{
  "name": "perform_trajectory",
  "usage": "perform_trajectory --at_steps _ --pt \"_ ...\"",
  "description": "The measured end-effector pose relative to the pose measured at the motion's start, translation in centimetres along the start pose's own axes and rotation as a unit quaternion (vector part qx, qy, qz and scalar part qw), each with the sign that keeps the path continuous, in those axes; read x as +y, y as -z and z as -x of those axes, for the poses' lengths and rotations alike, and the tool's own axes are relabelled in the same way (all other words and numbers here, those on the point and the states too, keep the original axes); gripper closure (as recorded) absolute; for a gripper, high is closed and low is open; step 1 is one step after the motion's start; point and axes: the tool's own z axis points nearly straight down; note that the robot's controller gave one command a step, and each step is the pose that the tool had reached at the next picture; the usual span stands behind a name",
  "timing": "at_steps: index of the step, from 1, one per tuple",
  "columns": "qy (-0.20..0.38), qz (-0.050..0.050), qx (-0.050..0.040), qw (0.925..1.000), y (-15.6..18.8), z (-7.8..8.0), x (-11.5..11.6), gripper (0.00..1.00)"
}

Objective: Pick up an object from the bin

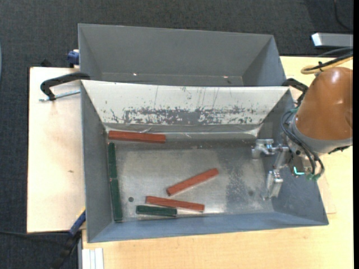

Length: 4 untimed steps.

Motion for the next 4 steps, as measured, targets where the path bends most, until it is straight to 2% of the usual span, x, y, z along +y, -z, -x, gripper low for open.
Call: perform_trajectory --at_steps 1,2,3,4 --pt "0.001 0.000 -0.0030 1.0000 0.3 0.1 0.1 0.00" --pt "0.053 -0.001 -0.0040 0.9986 -4.5 1.9 6.2 0.00" --pt "0.084 -0.001 -0.0046 0.9965 -1.3 1.4 10.6 0.00" --pt "0.139 0.000 -0.0044 0.9903 -3.1 2.5 16.2 0.00"
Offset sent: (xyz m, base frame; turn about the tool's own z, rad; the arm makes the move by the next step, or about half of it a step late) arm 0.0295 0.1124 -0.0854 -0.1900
